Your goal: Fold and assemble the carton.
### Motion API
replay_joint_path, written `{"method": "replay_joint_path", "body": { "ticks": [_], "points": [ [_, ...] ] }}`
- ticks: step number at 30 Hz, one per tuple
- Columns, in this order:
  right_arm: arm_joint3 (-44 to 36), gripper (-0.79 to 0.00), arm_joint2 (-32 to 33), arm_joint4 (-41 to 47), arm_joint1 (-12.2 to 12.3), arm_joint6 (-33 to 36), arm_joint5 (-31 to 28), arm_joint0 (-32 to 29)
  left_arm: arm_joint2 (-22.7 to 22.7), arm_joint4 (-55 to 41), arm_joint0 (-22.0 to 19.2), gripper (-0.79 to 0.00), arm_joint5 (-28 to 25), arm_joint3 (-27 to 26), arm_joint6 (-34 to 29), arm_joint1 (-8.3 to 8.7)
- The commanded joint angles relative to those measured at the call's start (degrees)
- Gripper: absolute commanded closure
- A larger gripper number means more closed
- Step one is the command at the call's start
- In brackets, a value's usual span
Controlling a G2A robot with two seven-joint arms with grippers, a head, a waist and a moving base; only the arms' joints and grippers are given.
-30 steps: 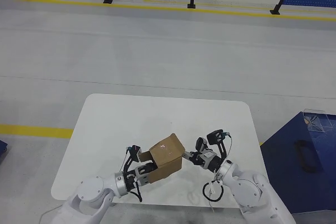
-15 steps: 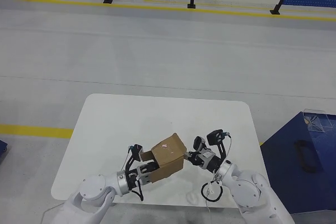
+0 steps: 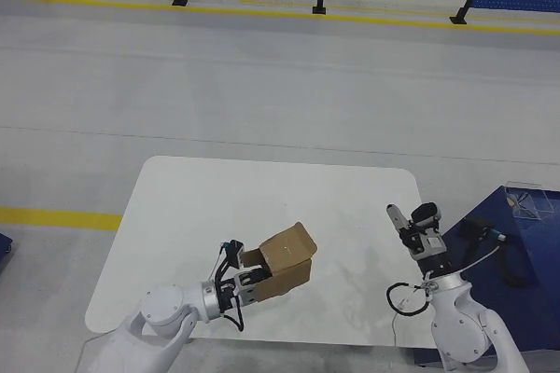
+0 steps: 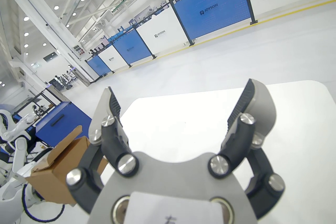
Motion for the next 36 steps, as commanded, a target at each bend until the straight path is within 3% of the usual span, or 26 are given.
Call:
{"method": "replay_joint_path", "body": {
  "ticks": [1, 14, 16, 19, 25, 29, 32, 36],
  "points": [
    [0.04, -0.785, -0.06, -0.09, 0.01, 0.08, -0.08, 0.08, 0.00, -0.04, -0.02, 0.000, 0.03, 0.00, -0.03, 0.00],
    [0.04, -0.785, -0.06, -0.09, 0.01, 0.08, -0.08, 0.08, 0.00, -0.04, -0.02, 0.000, 0.03, 0.00, -0.03, 0.00],
    [0.04, -0.785, -0.06, -0.09, 0.01, 0.08, -0.08, 0.08, -0.39, -2.35, 0.26, 0.000, 3.27, -1.75, 0.81, -0.03],
    [0.04, -0.785, -0.06, -0.09, 0.01, 0.08, -0.08, 0.08, -1.06, -4.17, 0.48, 0.000, 12.67, -7.21, 3.75, 0.13],
    [0.04, -0.785, -0.06, -0.09, 0.01, 0.08, -0.08, 0.08, -0.02, -14.09, 1.56, 0.000, 37.58, -19.93, 25.56, -1.08],
    [0.04, -0.785, -0.06, -0.09, 0.01, 0.08, -0.08, 0.08, 0.79, -29.57, 2.74, 0.000, 47.05, -23.55, 45.86, -3.31],
    [0.04, -0.785, -0.06, -0.09, 0.01, 0.08, -0.08, 0.08, 0.49, -45.60, 3.52, 0.000, 49.21, -21.54, 66.61, -5.25],
    [0.04, -0.785, -0.06, -0.09, 0.01, 0.08, -0.08, 0.08, 2.14, -60.82, 1.19, 0.000, 43.86, -20.52, 86.64, -7.09]
  ]
}}
